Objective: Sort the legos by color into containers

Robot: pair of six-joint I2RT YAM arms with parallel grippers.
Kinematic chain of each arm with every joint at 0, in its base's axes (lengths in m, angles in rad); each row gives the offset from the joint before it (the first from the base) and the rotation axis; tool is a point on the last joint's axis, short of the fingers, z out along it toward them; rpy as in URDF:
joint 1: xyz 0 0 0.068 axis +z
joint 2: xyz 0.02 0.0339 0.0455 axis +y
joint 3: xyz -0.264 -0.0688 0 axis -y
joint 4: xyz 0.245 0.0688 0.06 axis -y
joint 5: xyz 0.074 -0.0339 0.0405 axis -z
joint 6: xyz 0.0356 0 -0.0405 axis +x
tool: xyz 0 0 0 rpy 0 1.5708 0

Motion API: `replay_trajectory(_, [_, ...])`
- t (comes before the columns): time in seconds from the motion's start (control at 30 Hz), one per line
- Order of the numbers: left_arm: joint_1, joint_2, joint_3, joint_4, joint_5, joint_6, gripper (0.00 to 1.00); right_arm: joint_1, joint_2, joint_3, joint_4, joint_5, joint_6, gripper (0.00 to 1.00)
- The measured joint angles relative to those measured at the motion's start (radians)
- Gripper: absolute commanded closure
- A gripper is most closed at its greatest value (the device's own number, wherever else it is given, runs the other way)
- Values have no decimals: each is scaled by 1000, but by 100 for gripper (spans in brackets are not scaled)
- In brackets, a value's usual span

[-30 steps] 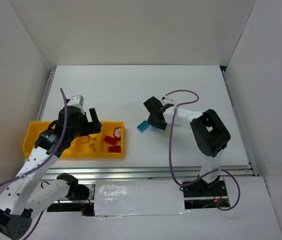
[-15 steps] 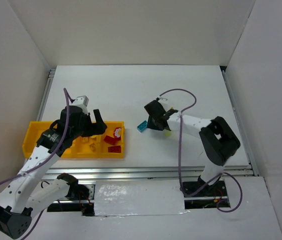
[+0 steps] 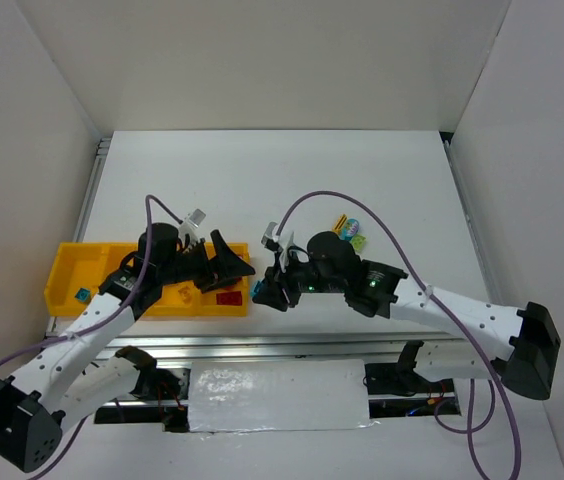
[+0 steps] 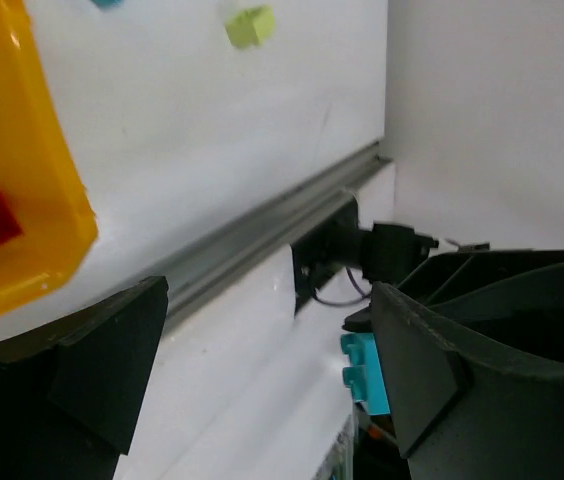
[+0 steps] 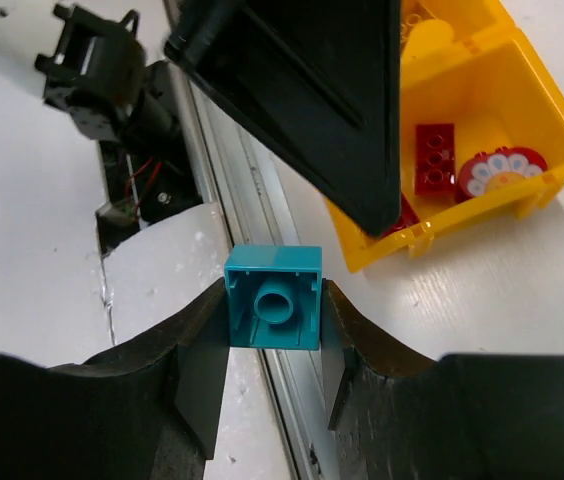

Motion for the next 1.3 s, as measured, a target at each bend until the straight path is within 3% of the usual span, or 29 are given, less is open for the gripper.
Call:
replay_trajectory(0.33, [-50,-103,-61,95,86,-133,11,8,13,32,-38,-48,-72,100])
replay_trajectory(0.67, [-69,-89,-64,130,97,-146,39,10,49,48,-45,-30,-77,100])
replay_trajectory(0.9, [-91,-89,-84,163,100,-167,41,12,61,68,-30,33,-60,100])
replay_trajectory(1.07, [-97,-87,-97,179,77,-177,77,15,77,73,-31,63,-53,97])
replay_trajectory(1.13, [-97,-85,-97,171,66,-179,98,15,90,78,-32,66,-56,93])
replay_trajectory(1.23, [-97,-84,-96,156,48,-166,100,16,105,83,-36,61,-57,63])
replay_trajectory(1.3, [-99,-84,-90,140,40,-160,100,16,107,83,-34,59,-52,31])
